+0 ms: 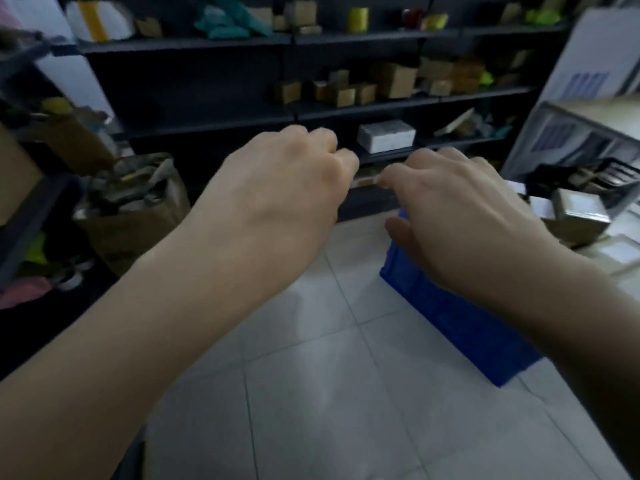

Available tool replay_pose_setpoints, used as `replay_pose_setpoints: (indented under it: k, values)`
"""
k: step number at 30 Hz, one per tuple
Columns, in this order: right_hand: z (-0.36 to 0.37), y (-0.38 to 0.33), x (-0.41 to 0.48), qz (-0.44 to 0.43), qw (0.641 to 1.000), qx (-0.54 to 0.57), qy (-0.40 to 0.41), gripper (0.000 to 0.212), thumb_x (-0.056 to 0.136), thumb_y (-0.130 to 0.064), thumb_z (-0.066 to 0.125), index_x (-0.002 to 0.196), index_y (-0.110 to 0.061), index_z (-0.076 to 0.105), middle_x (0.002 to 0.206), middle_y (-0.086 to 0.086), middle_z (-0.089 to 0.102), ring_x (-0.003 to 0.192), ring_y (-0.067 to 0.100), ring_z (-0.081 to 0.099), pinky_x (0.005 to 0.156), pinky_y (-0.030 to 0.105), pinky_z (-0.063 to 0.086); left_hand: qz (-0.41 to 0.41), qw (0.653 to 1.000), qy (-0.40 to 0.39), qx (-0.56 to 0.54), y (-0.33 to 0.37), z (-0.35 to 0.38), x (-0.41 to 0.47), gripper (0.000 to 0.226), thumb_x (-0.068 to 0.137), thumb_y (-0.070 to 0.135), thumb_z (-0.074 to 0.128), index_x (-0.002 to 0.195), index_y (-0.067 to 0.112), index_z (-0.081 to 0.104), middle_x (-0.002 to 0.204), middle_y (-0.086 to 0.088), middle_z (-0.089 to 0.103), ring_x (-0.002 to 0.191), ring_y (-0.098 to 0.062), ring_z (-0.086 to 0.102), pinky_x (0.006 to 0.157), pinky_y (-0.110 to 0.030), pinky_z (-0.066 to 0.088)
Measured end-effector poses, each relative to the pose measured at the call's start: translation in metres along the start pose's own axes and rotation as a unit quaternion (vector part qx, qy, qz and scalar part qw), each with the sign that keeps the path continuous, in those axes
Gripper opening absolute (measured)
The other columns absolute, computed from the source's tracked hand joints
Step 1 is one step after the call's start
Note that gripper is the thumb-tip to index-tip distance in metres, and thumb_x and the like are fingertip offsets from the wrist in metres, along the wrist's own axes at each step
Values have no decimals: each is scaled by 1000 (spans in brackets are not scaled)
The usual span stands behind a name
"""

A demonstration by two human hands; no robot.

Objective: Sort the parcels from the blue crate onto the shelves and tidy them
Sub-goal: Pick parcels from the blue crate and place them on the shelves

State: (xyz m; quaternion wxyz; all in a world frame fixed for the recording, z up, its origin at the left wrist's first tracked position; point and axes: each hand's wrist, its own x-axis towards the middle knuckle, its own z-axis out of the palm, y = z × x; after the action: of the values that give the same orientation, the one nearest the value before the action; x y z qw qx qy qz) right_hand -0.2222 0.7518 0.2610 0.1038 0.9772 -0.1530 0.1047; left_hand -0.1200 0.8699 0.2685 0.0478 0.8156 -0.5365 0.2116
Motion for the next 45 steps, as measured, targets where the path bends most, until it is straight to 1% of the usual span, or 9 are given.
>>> replay_pose_setpoints:
  k: [4,9,11,14,18,23,27,37,45]
  values:
    - [11,75,-7,46,999,6,-17,31,96,-23,51,127,-19,47,120,5,50,114,26,45,91,35,35,27,999,15,-23,48,24,64,28,93,18,52,121,18,53,115,-2,53,104,-22,50,87,-40,46]
    - [30,156,-20,119,992,11,-32,36,95,-22,54,130,-19,45,123,7,50,115,27,45,83,32,30,86,993,30,-69,104,51,128,32,93,18,53,124,16,52,123,-4,51,109,-21,50,90,-34,45]
    - [38,182,-21,153,987,18,-37,39,95,-21,54,132,-18,45,124,8,50,116,28,45,89,35,34,104,990,36,-87,119,60,150,30,92,16,53,122,13,54,118,-6,55,106,-23,51,86,-34,43]
    - [51,212,-18,189,981,22,-43,42,93,-19,58,133,-17,45,122,8,52,115,28,46,93,38,37,127,985,56,-100,133,74,179,28,91,16,56,118,10,58,109,-8,59,99,-25,54,79,-34,43]
    - [69,241,-8,228,973,18,-39,44,91,-16,59,133,-17,46,121,7,53,116,29,47,92,38,38,160,978,48,-125,145,100,220,29,91,16,55,119,11,57,114,-8,58,102,-25,53,82,-33,42]
    - [89,279,13,277,960,-4,-39,38,91,-19,60,128,-17,50,116,8,55,109,28,49,90,39,38,198,970,45,-137,147,133,274,26,88,14,59,113,6,61,106,-11,62,96,-29,56,78,-38,44]
    - [102,311,39,310,950,-18,-21,34,92,-22,57,125,-16,53,114,8,57,108,29,50,89,38,37,208,965,47,-153,143,159,322,25,91,18,56,115,9,59,109,-8,59,98,-25,52,75,-29,34]
    - [163,401,74,383,923,0,-47,32,93,-22,56,124,-15,55,112,9,58,108,29,50,85,37,39,214,959,2,-184,176,226,414,30,92,23,55,118,9,57,114,-7,58,107,-24,51,85,-32,40]
    - [203,508,76,376,923,23,-75,34,92,-18,54,127,-13,54,117,11,58,109,29,51,84,36,39,195,962,-32,-188,250,275,482,31,93,23,53,122,11,55,116,-6,56,108,-22,50,86,-31,39]
